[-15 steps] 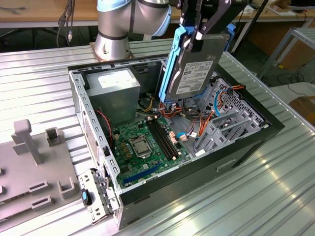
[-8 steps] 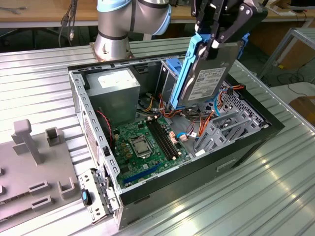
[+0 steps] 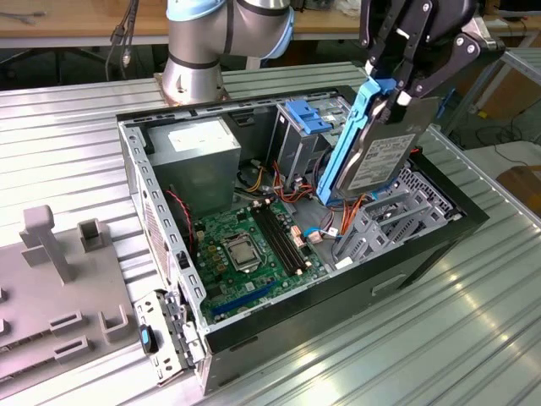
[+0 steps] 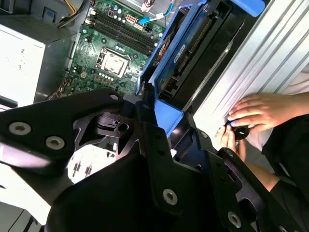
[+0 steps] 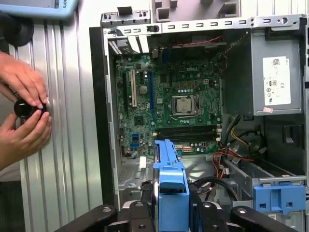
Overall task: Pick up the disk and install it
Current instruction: 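Insert the disk into the insertion slot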
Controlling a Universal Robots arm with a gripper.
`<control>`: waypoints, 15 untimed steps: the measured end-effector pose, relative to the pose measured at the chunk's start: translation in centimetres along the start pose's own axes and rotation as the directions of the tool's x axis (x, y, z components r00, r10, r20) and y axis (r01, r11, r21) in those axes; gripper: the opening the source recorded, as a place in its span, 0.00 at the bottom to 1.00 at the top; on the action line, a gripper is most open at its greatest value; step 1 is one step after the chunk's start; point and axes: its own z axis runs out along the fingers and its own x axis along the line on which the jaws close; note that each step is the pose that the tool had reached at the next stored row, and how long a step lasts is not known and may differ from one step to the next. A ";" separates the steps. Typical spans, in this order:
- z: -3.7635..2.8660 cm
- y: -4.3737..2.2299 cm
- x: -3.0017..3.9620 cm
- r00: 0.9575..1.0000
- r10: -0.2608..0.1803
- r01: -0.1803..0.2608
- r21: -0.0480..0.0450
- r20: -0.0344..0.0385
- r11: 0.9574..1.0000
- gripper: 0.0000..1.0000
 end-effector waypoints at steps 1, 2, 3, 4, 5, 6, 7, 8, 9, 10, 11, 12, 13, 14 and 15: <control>0.02 -0.08 0.02 1.000 0.000 0.000 0.000 0.000 1.000 0.37; 0.03 -0.17 0.01 1.000 0.000 0.000 0.001 0.000 1.000 0.37; 0.05 -0.27 0.01 1.000 0.000 0.000 0.003 0.000 1.000 0.37; 0.12 -0.51 0.00 1.000 0.000 0.000 0.006 0.000 1.000 0.37; 0.18 -0.82 -0.03 1.000 -0.001 0.001 0.008 0.000 1.000 0.37; 0.19 -0.94 -0.03 1.000 -0.001 0.001 0.008 0.000 1.000 0.37; 0.20 -0.95 -0.03 1.000 -0.001 0.001 0.008 0.000 1.000 0.37; 0.21 -1.07 -0.04 1.000 -0.001 0.001 0.008 0.000 1.000 0.37; 0.28 -1.85 -0.10 1.000 -0.003 0.003 0.008 0.001 1.000 0.37; 0.36 -2.67 -0.14 1.000 -0.004 0.004 0.008 0.001 1.000 0.37; 0.39 -2.98 -0.16 1.000 -0.005 0.005 0.008 0.000 1.000 0.37; 0.45 -3.57 -0.19 1.000 -0.004 0.004 0.008 0.001 1.000 0.37; 0.51 -4.22 -0.23 1.000 -0.005 0.005 0.008 0.001 1.000 0.37; 0.56 -4.80 -0.26 1.000 -0.005 0.005 0.008 0.001 1.000 0.37; 0.57 -5.00 -0.27 1.000 -0.005 0.005 0.008 0.001 1.000 0.37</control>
